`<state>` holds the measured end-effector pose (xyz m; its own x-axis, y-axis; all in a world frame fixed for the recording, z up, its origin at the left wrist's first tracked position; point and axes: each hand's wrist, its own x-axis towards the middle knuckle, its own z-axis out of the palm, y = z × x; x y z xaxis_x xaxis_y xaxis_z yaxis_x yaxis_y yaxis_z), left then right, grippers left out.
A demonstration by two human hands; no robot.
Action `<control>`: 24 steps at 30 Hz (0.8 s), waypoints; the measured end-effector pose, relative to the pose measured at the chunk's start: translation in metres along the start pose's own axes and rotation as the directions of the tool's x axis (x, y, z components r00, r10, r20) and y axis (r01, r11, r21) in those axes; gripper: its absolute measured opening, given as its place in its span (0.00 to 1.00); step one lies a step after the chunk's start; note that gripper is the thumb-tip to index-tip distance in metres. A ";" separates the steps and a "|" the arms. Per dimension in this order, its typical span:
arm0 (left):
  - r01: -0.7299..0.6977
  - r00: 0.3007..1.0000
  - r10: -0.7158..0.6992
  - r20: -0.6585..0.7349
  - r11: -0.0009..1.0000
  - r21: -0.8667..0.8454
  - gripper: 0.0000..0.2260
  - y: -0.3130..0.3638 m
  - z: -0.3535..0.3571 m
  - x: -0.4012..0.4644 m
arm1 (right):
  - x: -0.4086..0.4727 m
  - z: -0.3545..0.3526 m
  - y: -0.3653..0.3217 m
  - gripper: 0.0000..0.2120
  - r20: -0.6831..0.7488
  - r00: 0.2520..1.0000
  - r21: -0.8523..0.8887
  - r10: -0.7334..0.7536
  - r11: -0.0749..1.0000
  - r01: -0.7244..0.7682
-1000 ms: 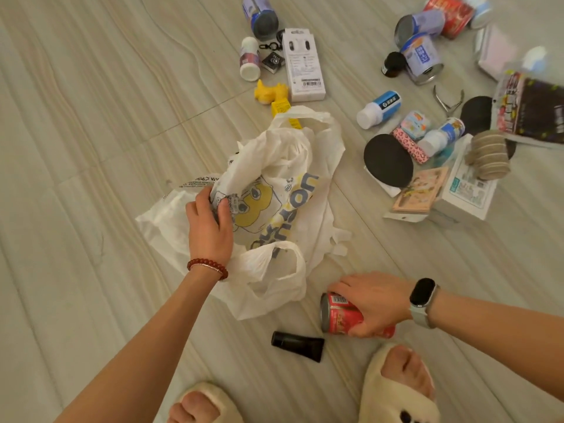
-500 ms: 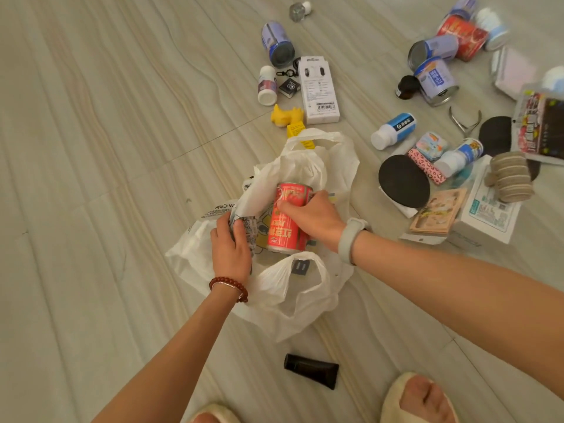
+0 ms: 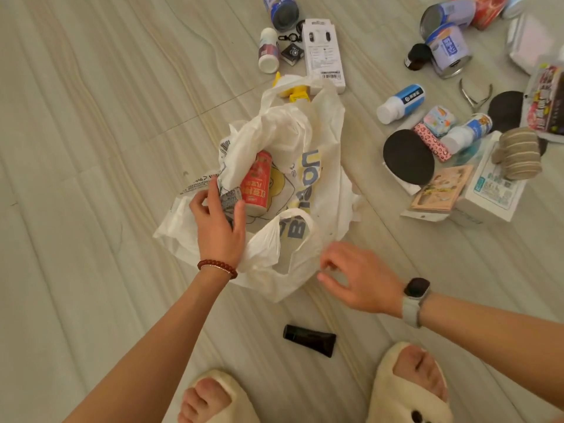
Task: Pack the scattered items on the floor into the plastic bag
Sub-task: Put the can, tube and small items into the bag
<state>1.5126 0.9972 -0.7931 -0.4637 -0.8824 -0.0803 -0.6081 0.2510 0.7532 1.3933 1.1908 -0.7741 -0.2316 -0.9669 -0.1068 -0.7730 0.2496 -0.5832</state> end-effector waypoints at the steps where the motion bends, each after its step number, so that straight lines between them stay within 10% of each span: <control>1: -0.019 1.000 0.019 0.017 0.999 0.030 0.28 -0.001 0.001 -0.001 | -0.013 0.012 0.001 0.18 0.230 0.972 -0.112 -0.046 0.991 0.073; 4: -0.122 0.991 0.116 0.063 0.988 0.100 0.34 -0.002 0.005 -0.005 | -0.031 0.038 -0.001 0.28 0.587 0.809 -0.237 0.016 0.959 0.154; 16: -0.206 0.973 0.185 0.140 0.967 0.149 0.37 -0.016 -0.002 -0.013 | -0.040 0.027 0.025 0.17 0.472 0.881 -0.143 -0.009 0.986 0.086; 20: -0.180 0.979 0.165 0.118 0.975 0.130 0.37 -0.018 -0.002 -0.010 | -0.013 -0.018 0.014 0.08 0.048 0.998 -0.006 0.045 0.999 -0.044; 24: -0.128 0.990 0.117 0.083 0.980 0.150 0.37 -0.018 -0.005 -0.007 | 0.036 -0.032 -0.015 0.09 -0.312 0.914 0.284 0.260 0.943 -0.172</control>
<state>1.5298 0.9974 -0.8031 -0.5834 -0.8109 -0.0456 -0.6333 0.4190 0.6507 1.3778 1.1540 -0.7428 -0.5974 -0.8020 0.0021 -0.5218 0.3867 -0.7604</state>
